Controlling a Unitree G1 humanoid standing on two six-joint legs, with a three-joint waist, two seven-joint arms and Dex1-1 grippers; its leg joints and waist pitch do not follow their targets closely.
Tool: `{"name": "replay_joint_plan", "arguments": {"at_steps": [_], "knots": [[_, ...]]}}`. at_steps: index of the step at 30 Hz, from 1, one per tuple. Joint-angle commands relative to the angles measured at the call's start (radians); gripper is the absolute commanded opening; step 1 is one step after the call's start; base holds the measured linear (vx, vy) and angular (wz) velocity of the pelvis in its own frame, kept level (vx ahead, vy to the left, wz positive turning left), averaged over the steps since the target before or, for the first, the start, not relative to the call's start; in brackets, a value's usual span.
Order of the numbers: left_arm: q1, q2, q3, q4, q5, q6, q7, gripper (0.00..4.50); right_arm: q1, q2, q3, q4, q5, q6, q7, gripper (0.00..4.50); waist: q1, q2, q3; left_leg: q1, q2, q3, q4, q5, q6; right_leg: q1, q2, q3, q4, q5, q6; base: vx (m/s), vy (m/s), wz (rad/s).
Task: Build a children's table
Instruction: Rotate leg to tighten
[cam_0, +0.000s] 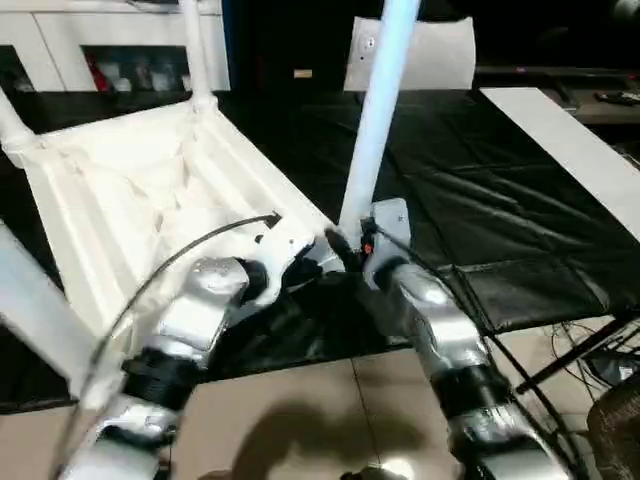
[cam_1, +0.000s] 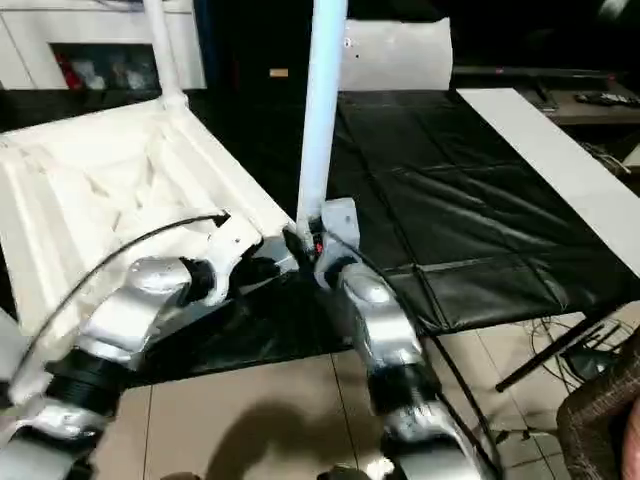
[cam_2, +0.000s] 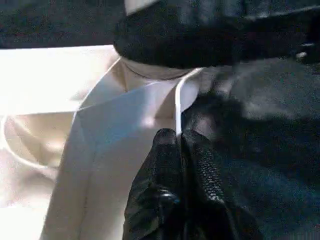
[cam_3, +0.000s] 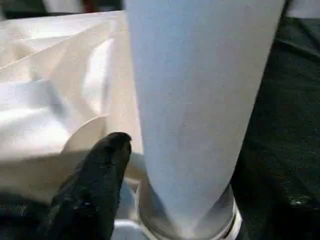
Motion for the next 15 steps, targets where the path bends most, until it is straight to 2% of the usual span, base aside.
{"name": "replay_joint_plan", "arguments": {"at_steps": [1, 3, 4, 6, 7, 9, 11, 12, 15], "knots": [[0.014, 0.016, -0.026, 0.041, 0.014, -0.026, -0.02, 0.0, 0.038, -0.004, 0.083, -0.03, 0.026, 0.008, 0.124, 3.54, 0.001, 0.004, -0.049, -0.013, 0.005, 0.022, -0.06, -0.196, 0.061, 0.048, -0.041, 0.044, -0.088, -0.176, -0.164, 0.0, 0.0, 0.0], [0.014, 0.031, -0.027, 0.047, 0.014, -0.038, -0.037, 0.0, 0.048, -0.026, 0.08, -0.046, 0.032, 0.011, 0.149, 3.68, 0.002, 0.005, -0.05, -0.013, 0.006, 0.026, -0.057, -0.149, 0.072, 0.05, -0.04, 0.044, -0.081, -0.103, -0.186, 0.0, 0.0, 0.0], [0.014, 0.052, -0.03, 0.06, 0.011, -0.065, -0.065, 0.0, 0.063, -0.064, 0.074, -0.07, 0.047, 0.01, 0.197, 3.84, 0.005, -0.002, -0.053, -0.012, 0.006, 0.027, -0.056, -0.132, 0.082, 0.054, -0.04, 0.043, -0.079, -0.084, -0.194, 0.0, 0.0, 0.0], [0.012, 0.072, -0.038, 0.072, 0.01, -0.081, -0.087, 0.0, 0.073, -0.093, 0.064, -0.088, 0.061, 0.01, 0.236, 3.84, 0.007, 0.0, -0.053, -0.01, 0.007, 0.029, -0.054, -0.123, 0.09, 0.054, -0.041, 0.044, -0.078, -0.07, -0.199, 0.0, 0.0, 0.0], [0.009, 0.107, -0.055, 0.09, 0.009, -0.124, -0.136, 0.0, 0.087, -0.145, 0.057, -0.12, 0.082, 0.0, 0.309, 4.02, 0.011, -0.002, -0.052, -0.011, 0.006, 0.03, -0.054, -0.122, 0.095, 0.057, -0.041, 0.043, -0.082, -0.078, -0.197, 0.0, 0.0, 0.0], [0.007, 0.126, -0.066, 0.103, 0.004, -0.17, -0.177, 0.0, 0.097, -0.179, 0.052, -0.143, 0.1, 0.001, 0.357, 4.21, 0.014, -0.003, -0.054, -0.009, 0.008, 0.03, -0.053, -0.133, 0.099, 0.056, -0.043, 0.044, -0.081, -0.094, -0.195, 0.0, 0.0, 0.0], [0.003, 0.144, -0.076, 0.116, 0.003, -0.19, -0.207, 0.0, 0.109, -0.213, 0.048, -0.167, 0.118, 0.004, 0.407, 4.27, 0.014, -0.002, -0.053, -0.009, 0.01, 0.032, -0.055, -0.147, 0.091, 0.054, -0.044, 0.044, -0.084, -0.122, -0.195, 0.0, 0.0, 0.0], [-0.002, 0.155, -0.084, 0.129, 0.006, -0.22, -0.227, 0.0, 0.115, -0.233, 0.043, -0.179, 0.128, 0.006, 0.436, 4.43, 0.013, -0.006, -0.057, -0.008, 0.012, 0.032, -0.054, -0.148, 0.087, 0.055, -0.045, 0.044, -0.082, -0.128, -0.194, 0.0, 0.0, 0.0], [-0.02, 0.185, -0.107, 0.163, 0.015, -0.277, -0.291, 0.0, 0.123, -0.293, 0.02, -0.199, 0.16, 0.011, 0.506, 4.43, 0.02, -0.006, -0.059, -0.005, 0.014, 0.034, -0.052, -0.138, 0.085, 0.054, -0.044, 0.046, -0.081, -0.118, -0.195, 0.0, 0.0, 0.0]]}}
